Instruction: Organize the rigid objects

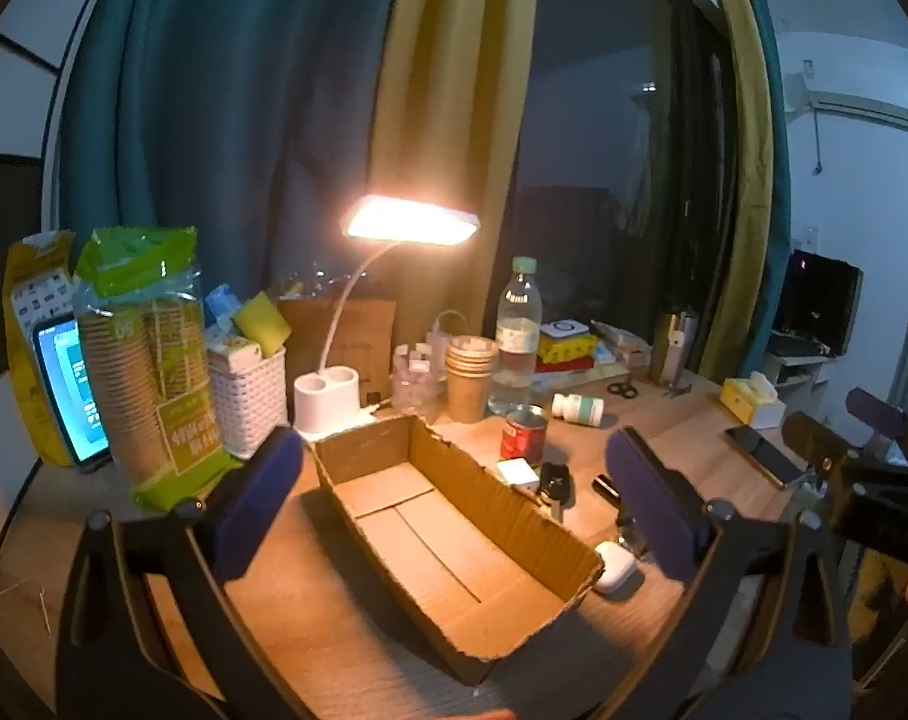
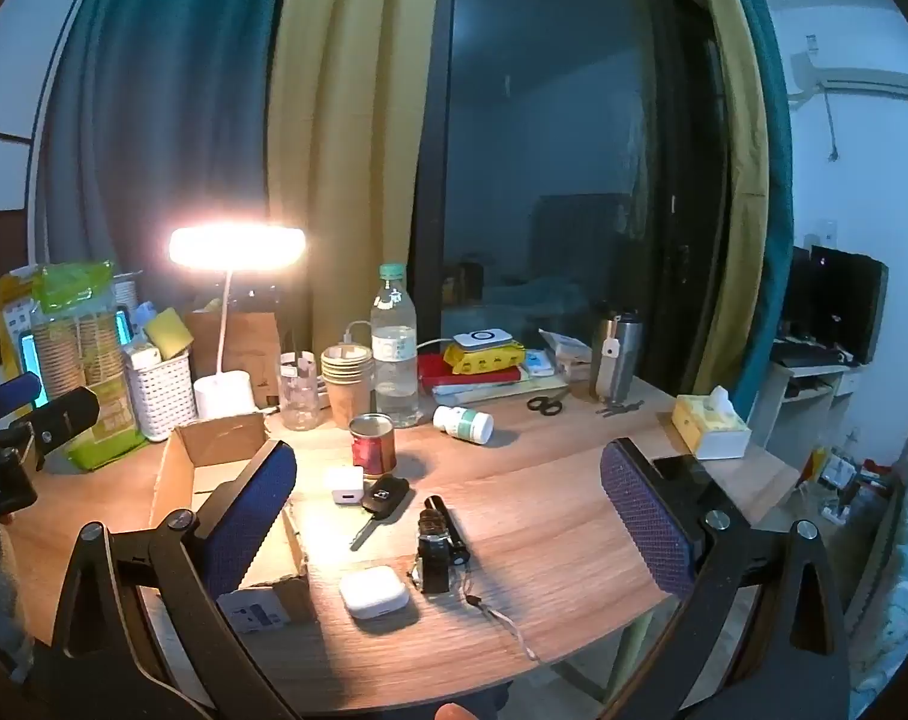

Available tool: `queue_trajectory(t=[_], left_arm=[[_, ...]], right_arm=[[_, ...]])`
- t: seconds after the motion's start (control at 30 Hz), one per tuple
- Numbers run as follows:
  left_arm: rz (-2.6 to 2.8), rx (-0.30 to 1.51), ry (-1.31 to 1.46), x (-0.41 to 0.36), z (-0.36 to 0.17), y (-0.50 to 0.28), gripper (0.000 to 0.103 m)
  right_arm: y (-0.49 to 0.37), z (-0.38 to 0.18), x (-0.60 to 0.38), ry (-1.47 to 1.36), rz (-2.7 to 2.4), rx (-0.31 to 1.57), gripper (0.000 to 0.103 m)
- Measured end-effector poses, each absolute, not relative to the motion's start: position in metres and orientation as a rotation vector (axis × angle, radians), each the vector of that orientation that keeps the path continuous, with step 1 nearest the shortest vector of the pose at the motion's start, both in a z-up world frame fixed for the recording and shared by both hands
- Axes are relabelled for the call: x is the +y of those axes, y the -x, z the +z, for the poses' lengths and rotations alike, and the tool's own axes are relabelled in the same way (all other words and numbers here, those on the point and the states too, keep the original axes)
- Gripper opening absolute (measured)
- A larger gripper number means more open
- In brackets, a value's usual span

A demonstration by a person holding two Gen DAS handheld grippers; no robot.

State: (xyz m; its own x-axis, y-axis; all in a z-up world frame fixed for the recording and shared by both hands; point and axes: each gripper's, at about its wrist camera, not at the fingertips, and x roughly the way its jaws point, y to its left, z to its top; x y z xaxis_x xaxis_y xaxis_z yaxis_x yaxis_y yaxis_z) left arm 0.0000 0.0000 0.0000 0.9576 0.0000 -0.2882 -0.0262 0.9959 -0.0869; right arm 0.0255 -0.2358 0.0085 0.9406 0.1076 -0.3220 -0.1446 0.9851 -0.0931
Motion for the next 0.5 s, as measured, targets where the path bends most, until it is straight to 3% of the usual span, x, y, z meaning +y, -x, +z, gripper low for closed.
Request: queue_trajectory(t=[0.5], left_arm=[[0.013,0.325,0.117,0.001,-0.005,0.002,0.102]], right_arm=[[-0.021,0.005,-0.232,0.104,0.159,0.304,0.103]])
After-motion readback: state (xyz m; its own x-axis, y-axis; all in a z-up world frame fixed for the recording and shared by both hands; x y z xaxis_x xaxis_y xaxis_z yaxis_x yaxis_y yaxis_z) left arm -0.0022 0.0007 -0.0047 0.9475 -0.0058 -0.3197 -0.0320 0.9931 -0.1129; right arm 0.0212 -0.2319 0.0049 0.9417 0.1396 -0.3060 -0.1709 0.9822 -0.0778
